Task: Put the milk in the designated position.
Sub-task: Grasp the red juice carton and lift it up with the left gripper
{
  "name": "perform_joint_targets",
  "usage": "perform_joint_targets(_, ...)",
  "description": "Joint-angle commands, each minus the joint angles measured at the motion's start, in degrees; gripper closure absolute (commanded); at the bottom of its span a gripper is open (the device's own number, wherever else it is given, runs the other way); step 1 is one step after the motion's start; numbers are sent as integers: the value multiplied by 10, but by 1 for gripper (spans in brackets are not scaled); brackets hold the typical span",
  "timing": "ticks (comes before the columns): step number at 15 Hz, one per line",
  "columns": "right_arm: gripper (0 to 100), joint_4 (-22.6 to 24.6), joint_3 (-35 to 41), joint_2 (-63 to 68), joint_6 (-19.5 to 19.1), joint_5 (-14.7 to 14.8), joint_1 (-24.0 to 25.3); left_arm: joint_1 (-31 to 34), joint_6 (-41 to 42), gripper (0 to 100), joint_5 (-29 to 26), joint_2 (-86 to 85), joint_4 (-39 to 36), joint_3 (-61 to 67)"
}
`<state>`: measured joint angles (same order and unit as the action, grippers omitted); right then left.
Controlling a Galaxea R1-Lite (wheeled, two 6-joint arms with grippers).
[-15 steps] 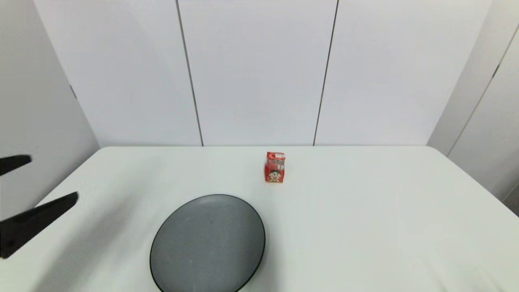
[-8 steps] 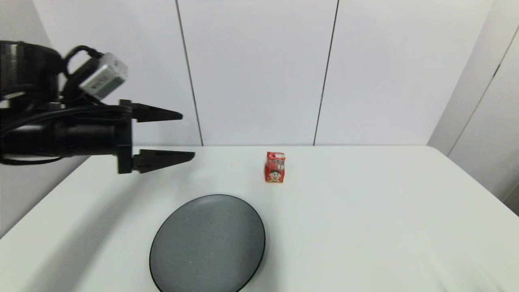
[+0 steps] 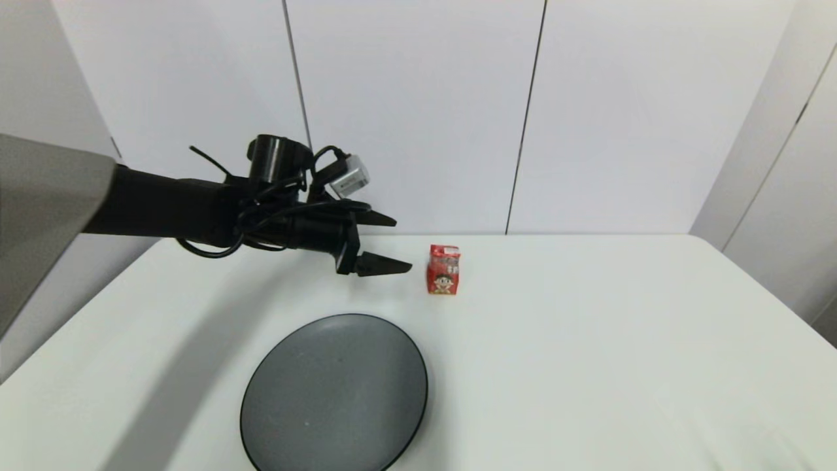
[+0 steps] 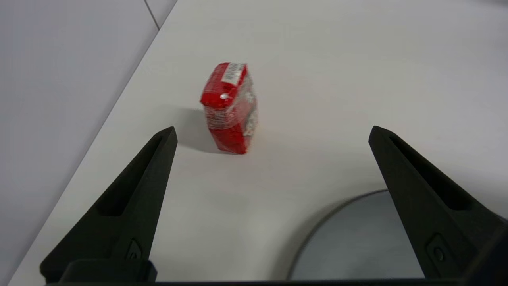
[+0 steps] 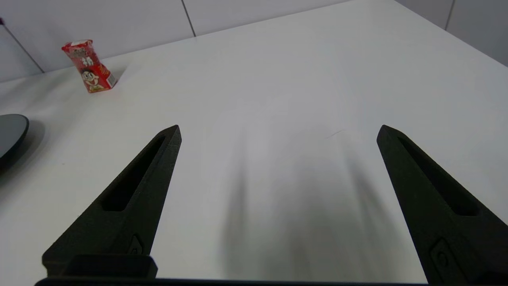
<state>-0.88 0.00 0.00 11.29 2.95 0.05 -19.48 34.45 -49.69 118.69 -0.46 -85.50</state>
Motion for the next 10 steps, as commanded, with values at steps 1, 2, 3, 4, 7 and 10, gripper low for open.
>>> perform_joint_targets(1, 0, 0, 0, 1, 0, 0, 0, -4, -7, 0, -2, 110, 0, -92)
perform_joint_targets(2, 0, 0, 0, 1, 0, 0, 0, -5, -7, 0, -3, 123, 0, -103)
perform_joint_targets(3, 0, 0, 0, 1, 0, 0, 0, -7, -7, 0, -3, 134, 0, -109)
perform_joint_targets(4, 0, 0, 0, 1, 0, 0, 0, -11, -9, 0, -3, 146, 0, -115)
perform_joint_targets(7, 0, 0, 0, 1, 0, 0, 0, -27, -22, 0, -4, 179, 0, -160)
perform_joint_targets(10, 0, 0, 0, 1, 0, 0, 0, -53, -57, 0, -3, 198, 0, -201)
